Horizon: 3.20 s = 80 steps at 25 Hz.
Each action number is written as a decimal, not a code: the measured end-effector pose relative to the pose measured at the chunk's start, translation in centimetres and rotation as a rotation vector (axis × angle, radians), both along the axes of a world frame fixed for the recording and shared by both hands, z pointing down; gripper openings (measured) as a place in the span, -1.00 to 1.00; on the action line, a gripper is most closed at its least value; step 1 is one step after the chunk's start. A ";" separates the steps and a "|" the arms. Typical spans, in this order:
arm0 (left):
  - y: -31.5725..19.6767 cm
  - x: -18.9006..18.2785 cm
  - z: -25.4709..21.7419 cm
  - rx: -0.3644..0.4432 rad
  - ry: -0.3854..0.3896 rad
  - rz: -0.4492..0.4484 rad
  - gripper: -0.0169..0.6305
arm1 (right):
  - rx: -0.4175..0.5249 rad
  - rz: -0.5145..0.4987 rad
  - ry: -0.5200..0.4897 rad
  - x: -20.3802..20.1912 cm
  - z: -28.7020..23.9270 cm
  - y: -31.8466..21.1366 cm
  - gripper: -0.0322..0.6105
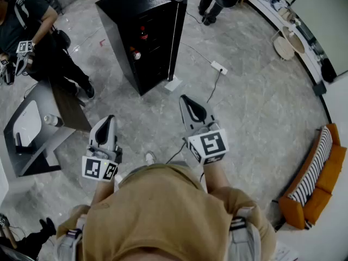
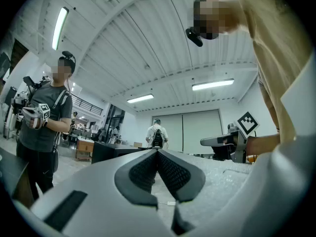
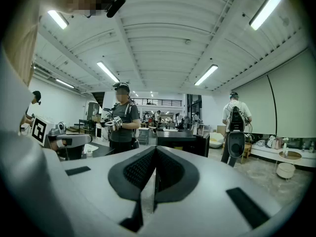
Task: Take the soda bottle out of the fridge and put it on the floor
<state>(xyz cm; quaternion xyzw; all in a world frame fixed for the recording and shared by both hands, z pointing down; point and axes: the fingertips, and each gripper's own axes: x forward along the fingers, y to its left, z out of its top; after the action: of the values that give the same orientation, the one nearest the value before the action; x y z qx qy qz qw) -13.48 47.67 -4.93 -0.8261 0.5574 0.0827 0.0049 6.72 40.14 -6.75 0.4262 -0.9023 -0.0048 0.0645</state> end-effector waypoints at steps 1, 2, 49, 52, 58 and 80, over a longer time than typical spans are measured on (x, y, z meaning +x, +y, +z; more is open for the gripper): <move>-0.1 -0.1 0.1 -0.002 0.001 0.000 -0.94 | 0.003 -0.001 -0.001 -0.1 0.0 -0.1 -0.90; -0.1 -0.2 0.1 -0.003 0.001 -0.001 -0.94 | 0.006 -0.003 -0.001 -0.3 -0.1 -0.2 -0.90; -10.2 -5.7 3.7 -0.055 0.002 0.028 -0.94 | -0.023 -0.029 0.019 -7.4 2.5 -10.0 -0.53; -13.1 -3.3 3.6 -0.062 -0.007 0.044 -0.94 | -0.047 -0.033 0.021 -5.7 3.1 -12.9 -0.53; -20.6 0.4 3.1 -0.073 -0.021 0.039 -0.94 | -0.066 -0.036 0.009 -1.9 3.5 -20.6 -0.54; -37.5 6.0 0.6 -0.113 -0.109 -0.202 -0.94 | -0.139 -0.248 -0.044 1.7 5.6 -40.9 -0.55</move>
<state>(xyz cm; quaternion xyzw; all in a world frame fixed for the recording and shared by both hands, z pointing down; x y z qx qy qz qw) -7.51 10.15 -4.33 -0.7680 0.6405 0.0050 -0.0032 8.45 -0.78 -1.19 0.3057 -0.9475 0.0592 0.0728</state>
